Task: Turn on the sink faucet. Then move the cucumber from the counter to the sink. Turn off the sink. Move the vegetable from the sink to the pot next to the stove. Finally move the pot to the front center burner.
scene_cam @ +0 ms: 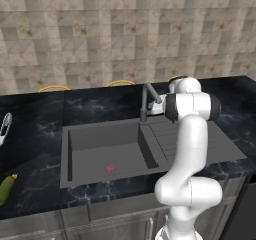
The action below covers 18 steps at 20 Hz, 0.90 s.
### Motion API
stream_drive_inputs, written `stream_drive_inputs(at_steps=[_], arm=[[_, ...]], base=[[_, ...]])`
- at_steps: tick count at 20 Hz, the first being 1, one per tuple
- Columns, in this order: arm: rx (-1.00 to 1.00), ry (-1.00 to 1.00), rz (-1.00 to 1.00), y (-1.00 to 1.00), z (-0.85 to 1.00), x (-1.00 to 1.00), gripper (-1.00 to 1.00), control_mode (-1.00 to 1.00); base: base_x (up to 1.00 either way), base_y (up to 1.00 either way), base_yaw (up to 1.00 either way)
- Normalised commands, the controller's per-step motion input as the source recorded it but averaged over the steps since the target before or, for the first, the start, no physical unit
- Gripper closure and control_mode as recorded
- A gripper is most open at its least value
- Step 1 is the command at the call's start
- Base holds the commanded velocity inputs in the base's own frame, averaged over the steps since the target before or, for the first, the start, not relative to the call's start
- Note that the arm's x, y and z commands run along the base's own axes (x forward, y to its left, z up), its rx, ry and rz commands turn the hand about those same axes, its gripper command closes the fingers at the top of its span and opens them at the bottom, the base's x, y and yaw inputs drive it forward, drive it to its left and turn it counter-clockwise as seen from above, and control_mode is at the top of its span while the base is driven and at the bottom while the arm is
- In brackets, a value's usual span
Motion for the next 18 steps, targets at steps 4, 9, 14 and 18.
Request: stream_drive_inputs(at_steps=[4,9,14,18], arm=[[0.0,0.0,-0.17,-0.03,0.0,0.0,1.0,-1.0],[0.0,0.0,-0.13,-0.04,0.0,0.0,1.0,-1.0],[0.0,0.0,-0.06,0.0,-0.02,0.0,1.0,-1.0],[0.0,0.0,-0.06,0.0,-0.07,0.02,1.0,-1.0]], base=[[0.0,0.0,0.0],[0.0,0.0,0.0],[0.0,0.0,0.0],[0.0,0.0,0.0]])
